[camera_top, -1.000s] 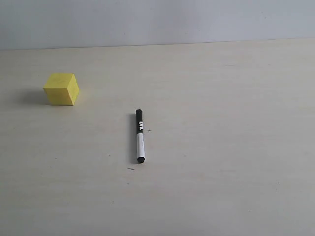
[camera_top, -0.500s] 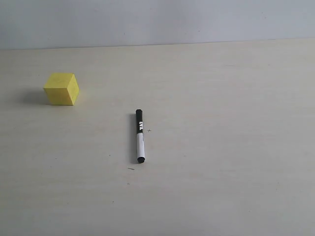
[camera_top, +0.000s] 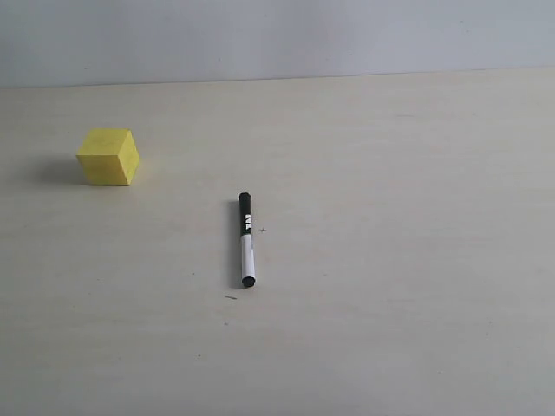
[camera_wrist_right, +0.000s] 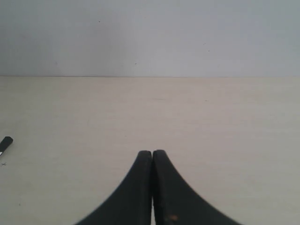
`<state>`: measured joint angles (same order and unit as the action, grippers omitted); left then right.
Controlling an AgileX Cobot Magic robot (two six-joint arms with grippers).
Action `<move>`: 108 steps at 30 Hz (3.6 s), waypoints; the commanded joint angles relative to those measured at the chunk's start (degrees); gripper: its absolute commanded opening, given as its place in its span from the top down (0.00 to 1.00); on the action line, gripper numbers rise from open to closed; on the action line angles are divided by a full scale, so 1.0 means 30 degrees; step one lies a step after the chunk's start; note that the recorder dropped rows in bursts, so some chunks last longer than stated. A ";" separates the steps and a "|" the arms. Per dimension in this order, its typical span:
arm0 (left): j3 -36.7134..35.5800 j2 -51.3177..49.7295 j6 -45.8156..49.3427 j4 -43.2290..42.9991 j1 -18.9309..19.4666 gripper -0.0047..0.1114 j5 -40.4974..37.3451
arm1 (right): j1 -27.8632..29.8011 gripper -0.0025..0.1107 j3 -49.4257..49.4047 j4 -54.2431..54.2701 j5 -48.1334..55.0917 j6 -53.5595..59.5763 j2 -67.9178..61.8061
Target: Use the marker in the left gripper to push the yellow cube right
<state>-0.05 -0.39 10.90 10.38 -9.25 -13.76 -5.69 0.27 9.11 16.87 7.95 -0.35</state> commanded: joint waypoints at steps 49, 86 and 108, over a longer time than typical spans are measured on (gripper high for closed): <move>2.2882 -3.0810 -1.0445 -0.3026 -0.8155 0.96 -1.2635 | 0.0114 0.98 -0.0091 -0.0032 -0.0144 0.0130 0.0116; 2.7125 -3.9490 -1.2409 -0.1515 -1.0418 0.63 -1.1540 | 0.0114 0.98 -0.0091 -0.0032 -0.0144 0.0130 0.0116; 2.7167 -4.0494 -1.2802 -0.1436 -1.0635 0.63 -1.0939 | 0.0114 0.98 -0.0091 -0.0032 -0.0144 0.0130 0.0116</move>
<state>81.07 -121.18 -27.05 6.23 -40.96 -47.12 -5.69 0.27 9.11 16.87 7.95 -0.35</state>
